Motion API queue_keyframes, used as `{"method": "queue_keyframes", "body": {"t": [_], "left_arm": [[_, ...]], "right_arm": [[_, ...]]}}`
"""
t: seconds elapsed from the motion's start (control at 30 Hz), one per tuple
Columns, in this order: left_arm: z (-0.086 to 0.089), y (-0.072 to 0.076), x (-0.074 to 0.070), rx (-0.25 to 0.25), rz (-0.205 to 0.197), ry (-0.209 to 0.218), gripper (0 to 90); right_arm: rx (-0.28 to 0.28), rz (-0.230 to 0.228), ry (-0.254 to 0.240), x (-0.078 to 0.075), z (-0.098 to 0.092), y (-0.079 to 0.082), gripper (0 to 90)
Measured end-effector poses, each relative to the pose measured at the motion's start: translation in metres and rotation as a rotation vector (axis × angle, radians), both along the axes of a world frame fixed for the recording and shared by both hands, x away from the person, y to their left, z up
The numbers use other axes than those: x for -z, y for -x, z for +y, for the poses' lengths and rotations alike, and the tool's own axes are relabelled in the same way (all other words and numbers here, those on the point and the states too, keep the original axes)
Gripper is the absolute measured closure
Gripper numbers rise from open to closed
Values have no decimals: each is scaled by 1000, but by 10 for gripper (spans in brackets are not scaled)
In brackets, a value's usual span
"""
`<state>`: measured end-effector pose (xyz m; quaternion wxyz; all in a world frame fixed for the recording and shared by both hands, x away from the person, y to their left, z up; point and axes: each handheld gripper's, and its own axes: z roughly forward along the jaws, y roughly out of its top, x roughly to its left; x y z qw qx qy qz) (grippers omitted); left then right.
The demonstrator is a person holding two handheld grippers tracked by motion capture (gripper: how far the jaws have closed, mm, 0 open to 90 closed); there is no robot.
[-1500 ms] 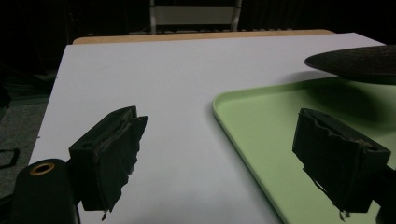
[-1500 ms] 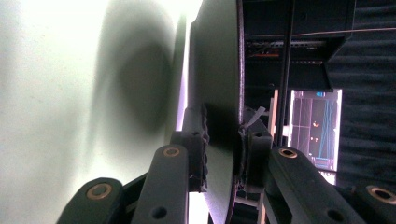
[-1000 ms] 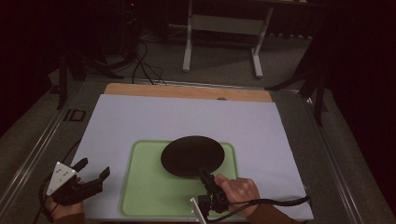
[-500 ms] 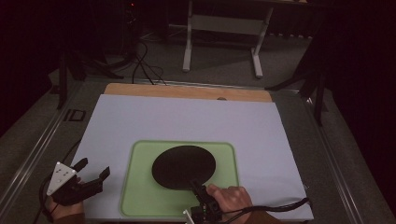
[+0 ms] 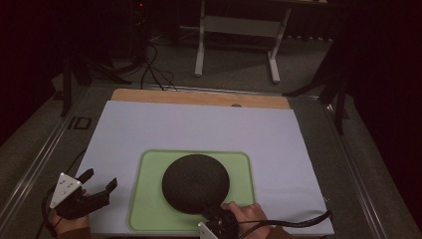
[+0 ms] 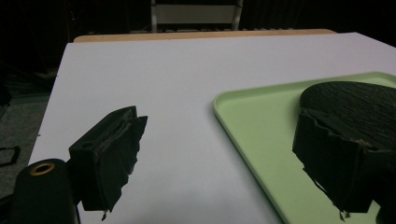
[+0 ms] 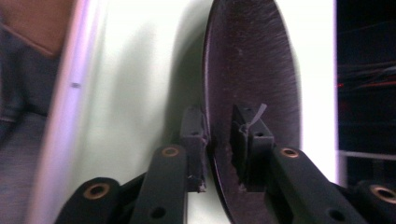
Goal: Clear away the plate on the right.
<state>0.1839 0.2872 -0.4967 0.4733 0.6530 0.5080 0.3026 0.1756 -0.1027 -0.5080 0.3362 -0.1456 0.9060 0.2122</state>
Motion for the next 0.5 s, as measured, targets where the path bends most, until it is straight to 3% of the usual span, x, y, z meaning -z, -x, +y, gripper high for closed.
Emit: {"method": "queue_keyframes", "body": {"t": [0.1,0.13,0.17,0.2,0.27,0.33,0.43,0.5], "left_arm": [[-1,0,0,2,-1,-2,151],[-1,0,0,2,-1,-2,151],[-1,0,0,1,1,-2,151],[-1,0,0,1,1,-2,151],[-1,0,0,2,2,-1,151],[-1,0,0,2,2,-1,151],[-1,0,0,3,3,-3,151],[-1,0,0,3,3,-3,151]], "right_arm": [[29,134,-27,2,0,-1,682],[29,134,-27,2,0,-1,682],[32,161,-63,1,-1,-1,679],[58,238,-133,-7,-5,-3,651],[85,290,-196,-15,-9,-6,627],[96,308,-210,-19,-11,-9,612],[130,350,-277,-30,-18,-16,567],[149,344,-305,-34,-21,-19,538]]}}
